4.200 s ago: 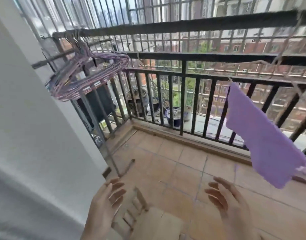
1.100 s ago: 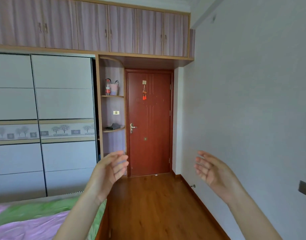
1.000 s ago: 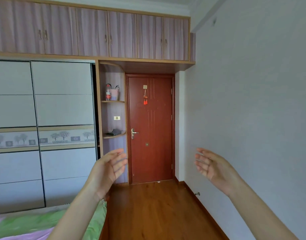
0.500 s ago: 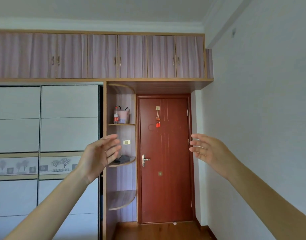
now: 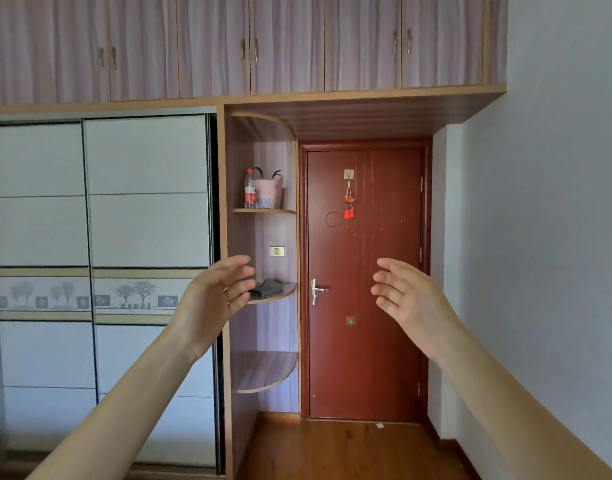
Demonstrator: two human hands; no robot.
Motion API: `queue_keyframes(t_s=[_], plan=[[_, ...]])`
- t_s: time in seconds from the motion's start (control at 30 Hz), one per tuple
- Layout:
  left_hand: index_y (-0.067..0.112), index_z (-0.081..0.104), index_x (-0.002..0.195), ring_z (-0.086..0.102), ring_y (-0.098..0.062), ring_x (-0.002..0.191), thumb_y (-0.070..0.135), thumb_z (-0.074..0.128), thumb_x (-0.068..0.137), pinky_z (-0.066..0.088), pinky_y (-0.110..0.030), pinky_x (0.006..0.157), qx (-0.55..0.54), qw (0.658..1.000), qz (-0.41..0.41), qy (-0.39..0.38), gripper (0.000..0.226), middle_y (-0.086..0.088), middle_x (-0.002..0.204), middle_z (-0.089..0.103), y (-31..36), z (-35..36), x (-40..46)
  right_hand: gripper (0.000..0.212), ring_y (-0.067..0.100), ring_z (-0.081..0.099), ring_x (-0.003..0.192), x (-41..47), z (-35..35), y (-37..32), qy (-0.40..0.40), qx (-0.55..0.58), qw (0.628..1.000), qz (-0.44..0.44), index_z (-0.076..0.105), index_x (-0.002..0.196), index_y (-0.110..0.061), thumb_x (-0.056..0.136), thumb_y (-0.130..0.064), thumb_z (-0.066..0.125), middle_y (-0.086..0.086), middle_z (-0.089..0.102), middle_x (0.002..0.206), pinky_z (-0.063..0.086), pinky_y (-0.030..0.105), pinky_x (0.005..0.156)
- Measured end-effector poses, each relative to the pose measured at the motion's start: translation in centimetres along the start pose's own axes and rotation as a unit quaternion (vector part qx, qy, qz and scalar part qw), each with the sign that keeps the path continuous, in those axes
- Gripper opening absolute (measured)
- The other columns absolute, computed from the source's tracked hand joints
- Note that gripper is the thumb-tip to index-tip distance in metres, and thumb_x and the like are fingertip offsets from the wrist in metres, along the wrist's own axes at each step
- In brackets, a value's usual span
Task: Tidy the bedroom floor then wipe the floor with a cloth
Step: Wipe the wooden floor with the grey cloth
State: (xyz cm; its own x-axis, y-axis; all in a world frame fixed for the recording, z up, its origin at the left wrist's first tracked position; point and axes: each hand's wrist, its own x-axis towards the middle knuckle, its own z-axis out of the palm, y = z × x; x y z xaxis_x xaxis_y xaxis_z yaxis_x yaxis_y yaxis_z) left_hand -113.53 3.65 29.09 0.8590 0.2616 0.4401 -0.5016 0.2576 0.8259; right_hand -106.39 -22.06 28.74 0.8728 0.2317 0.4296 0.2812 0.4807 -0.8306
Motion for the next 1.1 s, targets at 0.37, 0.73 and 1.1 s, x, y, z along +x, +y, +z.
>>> queue_keyframes(t_s=[0.37,0.73,1.1], plan=[[0.014,0.062,0.099,0.065,-0.005,0.066,0.013,0.039,0.095,0.050,-0.017,0.067,0.023,1.000,-0.019,0.009,0.023,0.007,0.074,0.069,-10.1,-7.0,20.1,0.017,0.015,0.061,0.070,21.1,-1.1,11.6,-0.017,-0.020,1.000,0.014,0.065,0.099,-0.012,0.092,-0.012,0.049,0.005,0.063,0.084,0.050,0.024,0.068],[0.014,0.063,0.102,0.070,-0.009,0.075,0.019,0.037,0.096,0.052,-0.022,0.074,0.004,0.997,-0.071,0.038,0.027,0.003,0.080,0.072,-19.0,-13.2,36.5,0.040,0.018,0.069,0.077,37.7,-4.7,22.7,-0.041,0.020,0.998,0.047,0.064,0.100,-0.011,0.067,-0.031,0.075,0.011,0.068,0.093,0.057,0.024,0.069],[0.015,0.064,0.101,0.071,-0.009,0.079,0.019,0.036,0.097,0.045,-0.028,0.083,-0.006,0.991,-0.065,0.115,0.028,-0.003,0.096,0.070,-30.1,-16.4,54.4,0.024,0.022,0.066,0.092,58.1,-10.1,33.2,-0.050,0.024,0.992,0.110,0.061,0.111,-0.010,0.092,-0.017,0.048,0.011,0.067,0.106,0.047,0.036,0.091]])
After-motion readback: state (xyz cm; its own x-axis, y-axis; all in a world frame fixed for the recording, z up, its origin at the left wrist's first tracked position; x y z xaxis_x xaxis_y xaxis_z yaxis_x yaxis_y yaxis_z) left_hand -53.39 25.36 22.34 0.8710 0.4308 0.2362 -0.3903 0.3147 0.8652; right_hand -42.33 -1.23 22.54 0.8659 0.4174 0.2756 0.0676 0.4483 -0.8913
